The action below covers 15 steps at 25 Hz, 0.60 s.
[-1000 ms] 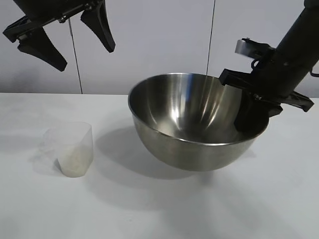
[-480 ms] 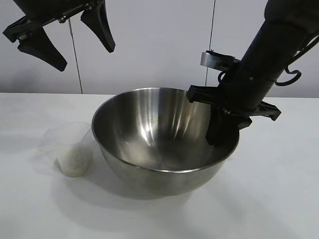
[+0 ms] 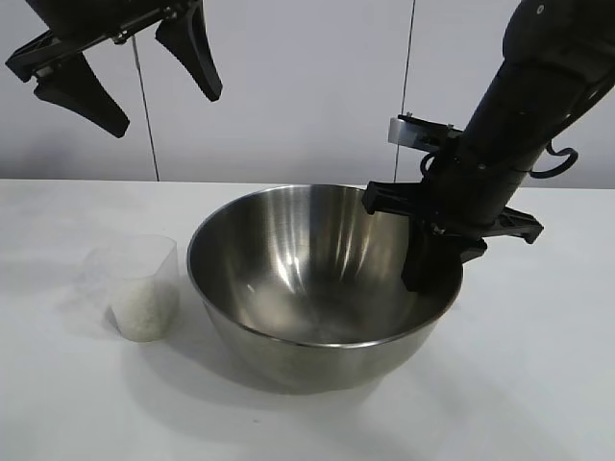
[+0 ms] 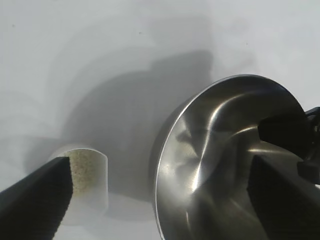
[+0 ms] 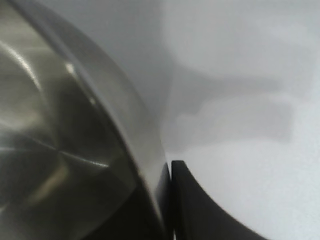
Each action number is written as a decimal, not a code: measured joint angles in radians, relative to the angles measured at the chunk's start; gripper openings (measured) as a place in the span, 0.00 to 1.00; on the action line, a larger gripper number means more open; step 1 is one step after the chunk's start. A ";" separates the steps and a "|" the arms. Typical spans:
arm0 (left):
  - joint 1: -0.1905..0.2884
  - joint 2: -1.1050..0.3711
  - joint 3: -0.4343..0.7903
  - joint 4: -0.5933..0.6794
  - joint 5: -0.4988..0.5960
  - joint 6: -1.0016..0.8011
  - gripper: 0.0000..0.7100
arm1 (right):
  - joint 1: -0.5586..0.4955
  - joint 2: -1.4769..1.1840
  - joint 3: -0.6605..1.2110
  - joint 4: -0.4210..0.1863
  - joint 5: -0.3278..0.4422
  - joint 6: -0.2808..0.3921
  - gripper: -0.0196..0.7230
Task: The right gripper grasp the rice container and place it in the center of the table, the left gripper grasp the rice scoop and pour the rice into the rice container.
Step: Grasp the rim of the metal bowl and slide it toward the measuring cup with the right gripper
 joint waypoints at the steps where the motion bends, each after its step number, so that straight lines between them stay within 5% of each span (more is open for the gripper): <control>1: 0.000 0.000 0.000 0.000 0.000 0.000 0.97 | 0.000 0.001 0.000 0.000 0.000 0.002 0.04; 10: 0.000 0.000 0.000 0.000 0.000 0.000 0.97 | 0.000 0.004 0.000 -0.004 0.007 0.028 0.05; 12: 0.000 0.000 0.000 0.000 0.000 0.000 0.97 | 0.000 0.004 0.000 -0.001 0.016 0.031 0.12; 15: 0.000 0.000 0.000 0.000 0.000 0.000 0.97 | 0.000 0.004 0.000 0.004 0.030 0.032 0.36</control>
